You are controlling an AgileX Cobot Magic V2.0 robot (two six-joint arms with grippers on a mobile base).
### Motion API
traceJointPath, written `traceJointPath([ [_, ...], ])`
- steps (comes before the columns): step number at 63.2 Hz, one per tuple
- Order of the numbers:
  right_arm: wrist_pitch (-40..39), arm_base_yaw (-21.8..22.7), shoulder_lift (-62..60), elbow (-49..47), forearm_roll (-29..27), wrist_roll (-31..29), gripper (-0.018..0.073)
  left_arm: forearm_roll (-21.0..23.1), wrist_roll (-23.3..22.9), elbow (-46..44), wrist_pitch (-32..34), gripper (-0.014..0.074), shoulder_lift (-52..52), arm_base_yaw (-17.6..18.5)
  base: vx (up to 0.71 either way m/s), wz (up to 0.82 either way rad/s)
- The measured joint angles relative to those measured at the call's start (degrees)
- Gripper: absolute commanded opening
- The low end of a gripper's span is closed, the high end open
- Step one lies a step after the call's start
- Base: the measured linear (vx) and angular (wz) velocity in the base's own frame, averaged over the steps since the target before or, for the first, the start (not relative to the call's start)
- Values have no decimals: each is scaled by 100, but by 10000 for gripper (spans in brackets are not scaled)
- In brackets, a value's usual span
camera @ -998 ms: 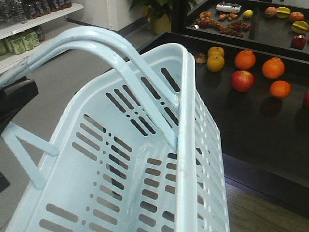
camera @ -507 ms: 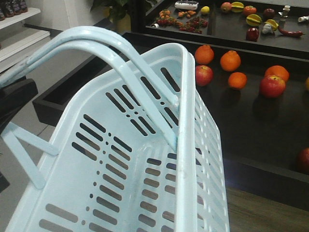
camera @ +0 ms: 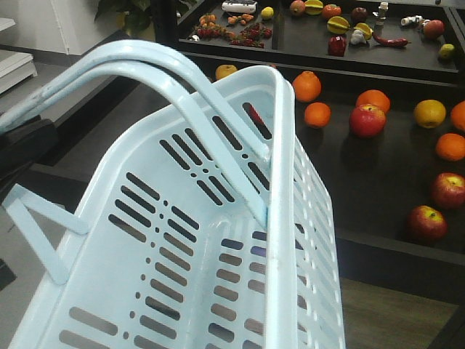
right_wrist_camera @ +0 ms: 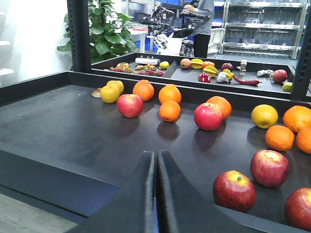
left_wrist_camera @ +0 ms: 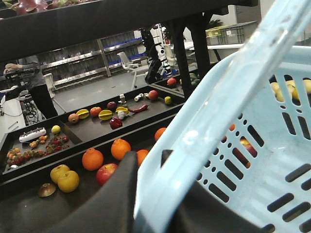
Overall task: Pick three apples into basket with both arms
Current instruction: 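Drive the base up to the table with apples and oranges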
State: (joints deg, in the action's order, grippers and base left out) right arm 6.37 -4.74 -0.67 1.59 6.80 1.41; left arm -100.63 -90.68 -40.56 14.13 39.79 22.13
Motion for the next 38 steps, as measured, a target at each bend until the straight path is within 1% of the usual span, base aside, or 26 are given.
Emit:
traceJointPath([
  [38,0,0,0,0,0,0,-8,0,0,0,0,-6,0,0,0,2],
])
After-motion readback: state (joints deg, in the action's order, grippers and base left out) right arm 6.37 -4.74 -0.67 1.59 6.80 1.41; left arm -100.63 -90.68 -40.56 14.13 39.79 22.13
